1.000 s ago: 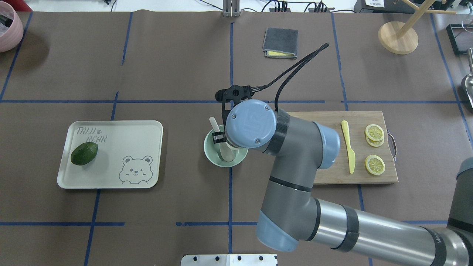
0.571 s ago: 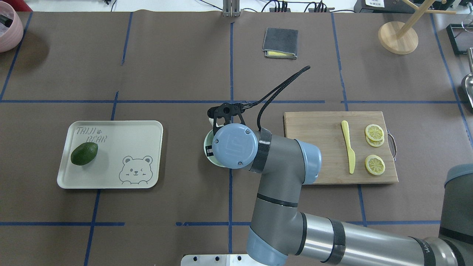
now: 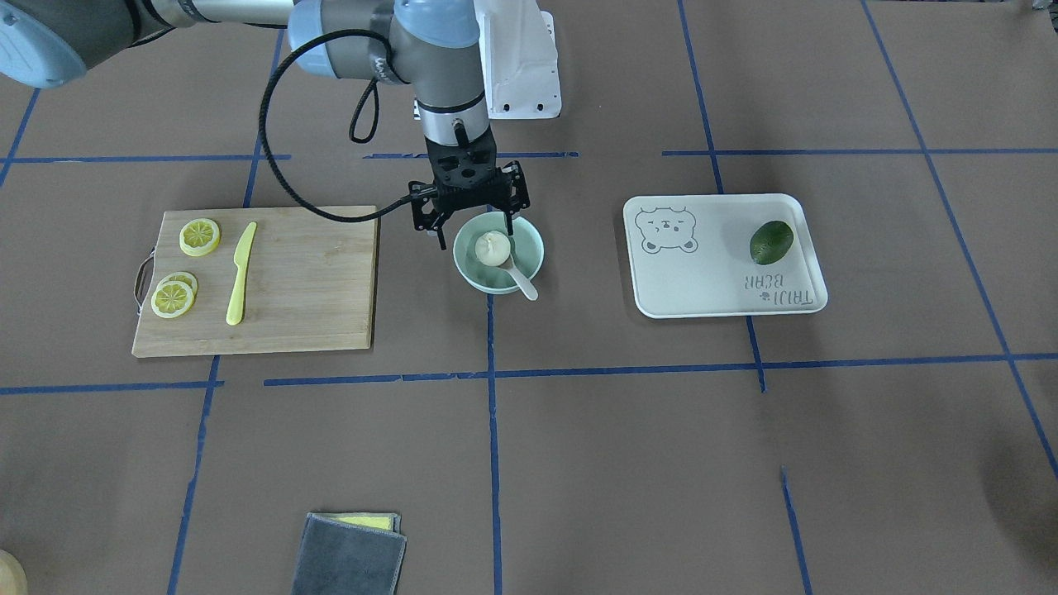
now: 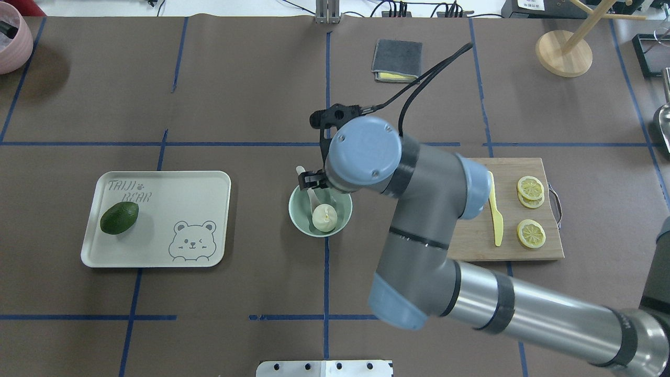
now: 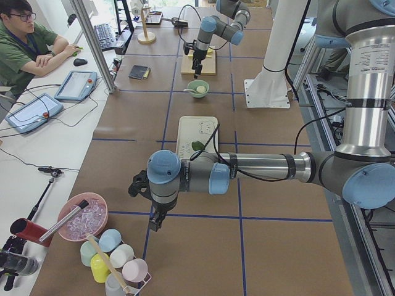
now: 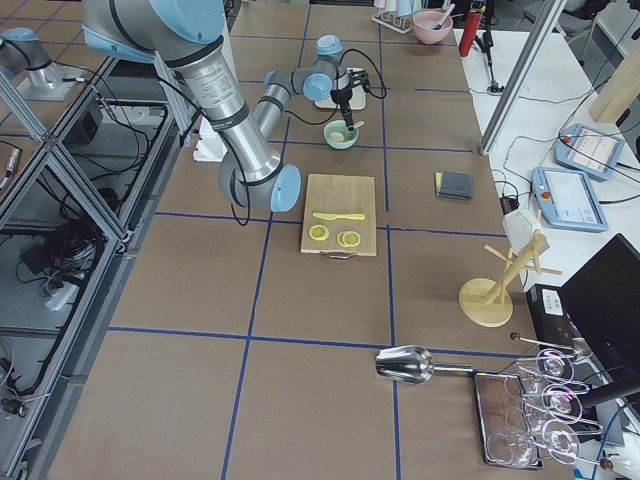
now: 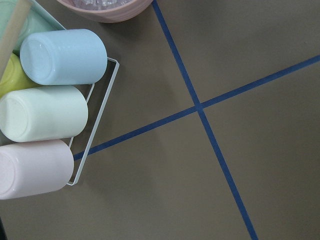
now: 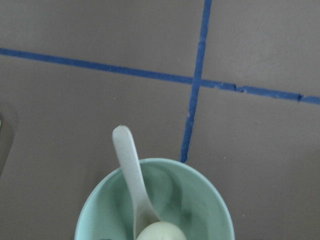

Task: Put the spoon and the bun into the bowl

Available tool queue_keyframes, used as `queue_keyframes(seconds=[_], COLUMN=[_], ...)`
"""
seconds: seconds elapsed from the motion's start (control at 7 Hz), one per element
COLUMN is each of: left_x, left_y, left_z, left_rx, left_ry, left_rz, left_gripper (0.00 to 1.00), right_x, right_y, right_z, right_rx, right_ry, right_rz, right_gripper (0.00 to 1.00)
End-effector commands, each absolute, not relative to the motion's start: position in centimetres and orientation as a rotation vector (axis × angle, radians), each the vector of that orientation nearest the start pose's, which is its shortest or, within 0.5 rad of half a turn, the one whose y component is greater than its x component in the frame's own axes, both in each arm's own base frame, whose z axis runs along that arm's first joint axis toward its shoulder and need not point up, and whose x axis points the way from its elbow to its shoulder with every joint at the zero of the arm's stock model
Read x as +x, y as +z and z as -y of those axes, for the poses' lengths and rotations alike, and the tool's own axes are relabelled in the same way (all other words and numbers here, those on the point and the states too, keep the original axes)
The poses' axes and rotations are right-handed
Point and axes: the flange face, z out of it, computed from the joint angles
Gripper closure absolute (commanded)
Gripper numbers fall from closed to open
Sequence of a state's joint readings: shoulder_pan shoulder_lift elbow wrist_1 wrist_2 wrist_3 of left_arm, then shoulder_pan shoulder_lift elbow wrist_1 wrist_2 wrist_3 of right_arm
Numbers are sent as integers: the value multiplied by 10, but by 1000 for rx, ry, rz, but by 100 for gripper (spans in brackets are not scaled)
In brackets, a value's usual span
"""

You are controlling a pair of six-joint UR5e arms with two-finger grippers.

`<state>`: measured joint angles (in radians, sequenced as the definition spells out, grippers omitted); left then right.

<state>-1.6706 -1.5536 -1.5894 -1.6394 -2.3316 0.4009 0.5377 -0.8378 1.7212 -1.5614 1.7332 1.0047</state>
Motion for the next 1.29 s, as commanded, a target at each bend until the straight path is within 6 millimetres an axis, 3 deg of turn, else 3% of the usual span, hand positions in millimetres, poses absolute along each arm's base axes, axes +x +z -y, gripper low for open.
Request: queue_keyframes(seconds=[0.0, 0.14, 0.29, 0.43, 0.57, 0.71, 0.86, 1.14], left_x=[-112, -112, -112, -111, -109, -106, -106, -106], left_y=[658, 660, 659, 657, 652, 646, 640, 634], left_z=[479, 478, 478, 478, 480, 481, 481, 482], left_rx=[233, 225, 194, 167, 170, 187, 205, 218], left_ry=[291, 284, 208, 131, 113, 120, 135, 141], left_rz=[-746, -748, -756, -763, -795, -839, -838, -836], left_gripper=[0, 0, 0, 0, 0, 0, 0, 0], right_x=[-379, -302, -212, -123, -50, 9, 43, 72], right_y=[217, 255, 302, 360, 429, 499, 545, 638], right_z=[546, 582, 607, 622, 631, 622, 606, 534], right_rx=[342, 347, 357, 370, 371, 327, 273, 126], right_ry=[-253, -302, -355, -402, -446, -411, -335, -184], right_rz=[827, 822, 829, 826, 787, 730, 695, 703], right_gripper=[0, 0, 0, 0, 0, 0, 0, 0])
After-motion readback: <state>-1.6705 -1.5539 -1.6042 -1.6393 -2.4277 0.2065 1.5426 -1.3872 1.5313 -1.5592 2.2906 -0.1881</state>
